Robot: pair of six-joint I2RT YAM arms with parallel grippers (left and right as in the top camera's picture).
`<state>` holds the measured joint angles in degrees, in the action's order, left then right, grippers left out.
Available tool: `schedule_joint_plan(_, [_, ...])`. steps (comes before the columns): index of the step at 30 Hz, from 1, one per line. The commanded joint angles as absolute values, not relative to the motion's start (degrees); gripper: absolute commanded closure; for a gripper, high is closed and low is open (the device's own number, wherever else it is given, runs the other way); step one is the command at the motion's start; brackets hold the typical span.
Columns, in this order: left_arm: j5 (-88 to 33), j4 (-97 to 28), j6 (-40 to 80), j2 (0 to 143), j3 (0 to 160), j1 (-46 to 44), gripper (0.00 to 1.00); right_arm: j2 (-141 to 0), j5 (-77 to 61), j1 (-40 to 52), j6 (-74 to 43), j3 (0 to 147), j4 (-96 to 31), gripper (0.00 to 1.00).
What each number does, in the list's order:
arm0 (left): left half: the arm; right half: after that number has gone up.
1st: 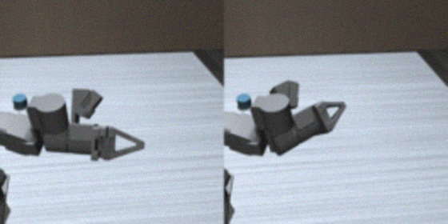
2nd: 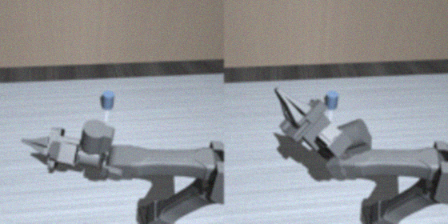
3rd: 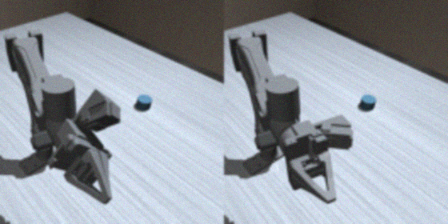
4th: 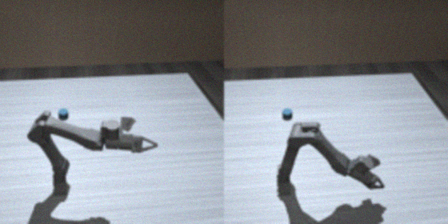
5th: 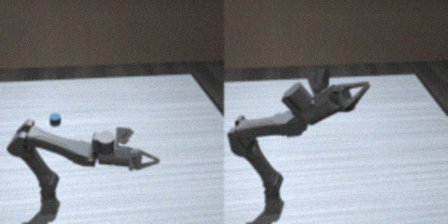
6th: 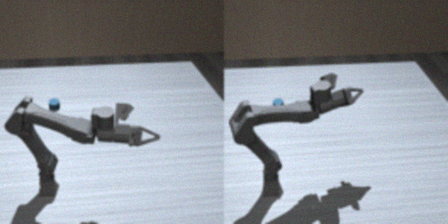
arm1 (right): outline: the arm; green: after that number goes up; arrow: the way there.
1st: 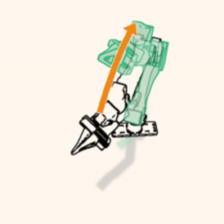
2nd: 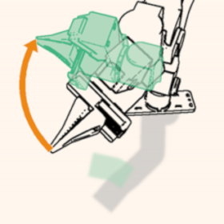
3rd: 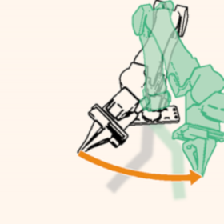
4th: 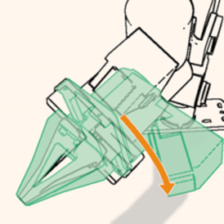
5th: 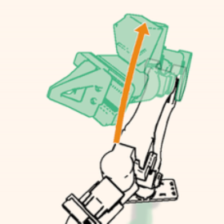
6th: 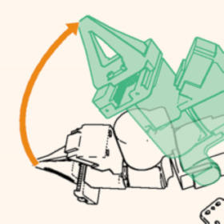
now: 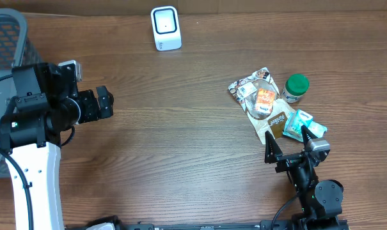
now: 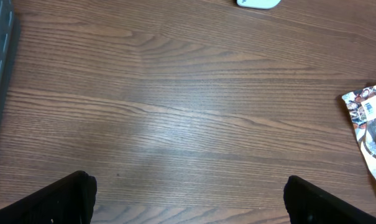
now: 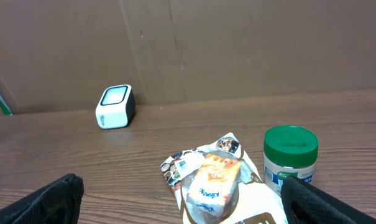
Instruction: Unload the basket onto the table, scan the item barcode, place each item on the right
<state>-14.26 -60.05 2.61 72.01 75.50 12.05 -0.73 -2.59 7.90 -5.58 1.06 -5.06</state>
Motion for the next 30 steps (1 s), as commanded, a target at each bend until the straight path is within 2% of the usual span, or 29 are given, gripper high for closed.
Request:
schedule_joint_plan(1, [-13.96,-59.96,2.13,72.31,76.23,12.32,0.0,-0.16,-2.68,7.75,-5.72,0.45,-4.64,0.0])
schedule_joint_plan(12, [-13.96,-59.99,2.13,70.72,76.23,12.29,0.0,-0.16,-2.68,7.75,-5.72,0.45,-4.67,0.0])
schedule_joint_plan(19, [-9.43,-59.94,1.74,62.15,74.72,11.35,0.01,-0.16,-2.68,7.75,-5.72,0.45,-4.64,0.0])
schedule_joint_plan(23, [-8.95,-51.05,0.97,53.82,67.94,8.82,0.0,-0.16,-2.68,7.75,-5.72,0.45,-4.64,0.0])
schedule_joint_plan(30, [-11.49,-25.98,0.71,36.95,45.65,5.56,0.0,-0.16,-2.68,7.75,-5.72,0.45,-4.64,0.0])
